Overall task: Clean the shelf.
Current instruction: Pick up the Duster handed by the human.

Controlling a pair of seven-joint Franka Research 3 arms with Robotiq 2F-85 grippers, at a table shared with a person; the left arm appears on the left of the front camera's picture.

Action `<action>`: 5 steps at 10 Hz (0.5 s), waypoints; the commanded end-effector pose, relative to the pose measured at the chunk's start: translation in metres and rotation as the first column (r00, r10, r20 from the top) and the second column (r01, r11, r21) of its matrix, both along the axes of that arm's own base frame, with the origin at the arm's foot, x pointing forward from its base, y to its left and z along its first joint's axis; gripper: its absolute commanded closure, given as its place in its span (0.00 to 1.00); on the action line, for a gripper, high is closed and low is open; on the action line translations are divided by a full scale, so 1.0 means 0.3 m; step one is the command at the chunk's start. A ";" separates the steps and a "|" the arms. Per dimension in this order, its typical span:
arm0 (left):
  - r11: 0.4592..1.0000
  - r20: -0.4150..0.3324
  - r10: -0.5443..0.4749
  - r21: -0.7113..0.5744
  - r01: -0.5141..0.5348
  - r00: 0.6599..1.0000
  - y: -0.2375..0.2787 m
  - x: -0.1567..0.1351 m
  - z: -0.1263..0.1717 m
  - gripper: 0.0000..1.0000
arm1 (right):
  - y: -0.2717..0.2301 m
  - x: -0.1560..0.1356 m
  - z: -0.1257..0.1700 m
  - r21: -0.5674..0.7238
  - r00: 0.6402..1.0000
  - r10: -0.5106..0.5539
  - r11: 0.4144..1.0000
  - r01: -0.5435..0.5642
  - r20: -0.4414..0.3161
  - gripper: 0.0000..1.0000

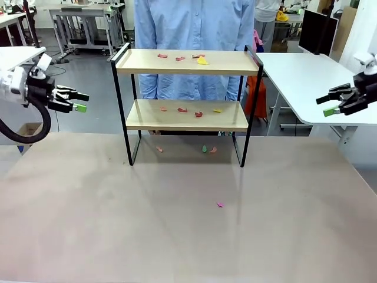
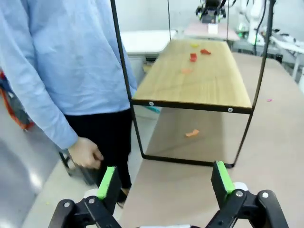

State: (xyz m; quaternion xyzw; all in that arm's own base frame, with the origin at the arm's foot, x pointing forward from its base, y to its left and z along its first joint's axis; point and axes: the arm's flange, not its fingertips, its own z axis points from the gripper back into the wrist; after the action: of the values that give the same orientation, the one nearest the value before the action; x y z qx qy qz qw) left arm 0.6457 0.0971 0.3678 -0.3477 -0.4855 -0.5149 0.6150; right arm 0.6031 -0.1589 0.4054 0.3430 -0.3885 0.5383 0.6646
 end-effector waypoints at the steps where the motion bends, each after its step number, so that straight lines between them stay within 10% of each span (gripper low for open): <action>1: 0.993 0.146 -0.029 -0.107 0.045 0.989 -0.008 -0.048 -0.063 0.00 | 0.014 0.027 -0.019 0.070 0.994 0.025 0.997 -0.032 0.109 0.00; 5: 0.962 0.230 -0.035 -0.256 0.095 0.973 0.000 -0.069 -0.181 0.00 | 0.021 0.031 -0.085 0.189 0.982 -0.026 0.982 -0.010 0.189 0.00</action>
State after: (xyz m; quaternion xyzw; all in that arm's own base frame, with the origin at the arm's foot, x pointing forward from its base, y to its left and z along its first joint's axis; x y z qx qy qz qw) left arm 0.6275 0.0926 0.3132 -0.3626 -0.5940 -0.5042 0.5114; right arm 0.6174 -0.1537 0.3858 0.3479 -0.4802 0.5273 0.6086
